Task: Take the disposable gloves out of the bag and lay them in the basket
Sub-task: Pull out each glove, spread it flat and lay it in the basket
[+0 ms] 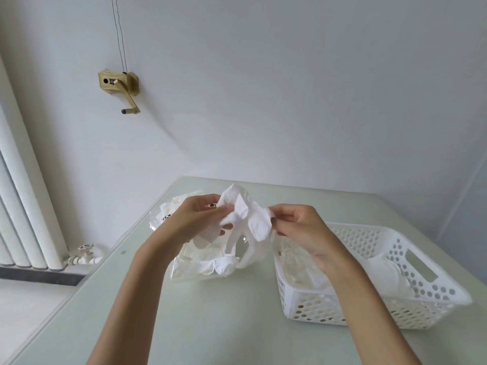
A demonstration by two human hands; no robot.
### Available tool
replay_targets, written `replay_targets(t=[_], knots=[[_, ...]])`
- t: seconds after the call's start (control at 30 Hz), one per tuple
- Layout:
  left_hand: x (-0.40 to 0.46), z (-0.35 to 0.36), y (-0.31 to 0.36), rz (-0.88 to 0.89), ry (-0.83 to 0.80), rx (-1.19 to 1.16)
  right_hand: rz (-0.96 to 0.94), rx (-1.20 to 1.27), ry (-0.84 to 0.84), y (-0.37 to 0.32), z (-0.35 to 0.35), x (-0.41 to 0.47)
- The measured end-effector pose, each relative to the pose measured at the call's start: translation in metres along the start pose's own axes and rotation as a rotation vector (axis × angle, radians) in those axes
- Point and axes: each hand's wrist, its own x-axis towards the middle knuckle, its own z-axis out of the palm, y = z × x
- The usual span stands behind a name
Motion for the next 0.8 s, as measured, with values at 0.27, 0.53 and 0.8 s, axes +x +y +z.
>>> replay_targets(t=[0.27,0.53,0.8], knots=[[-0.004,0.002,0.001,-0.048,-0.354,0.196,-0.021,0.031,0.224,-0.009,-0.023,-0.005],[-0.018,0.020,0.029,0.033,-0.420,0.228,-0.228,-0.488,0.232,-0.021,-0.007,-0.022],[-0.017,0.020,0.025,0.025,-0.528,0.380,-0.004,-0.443,-0.191,-0.030,-0.040,-0.029]])
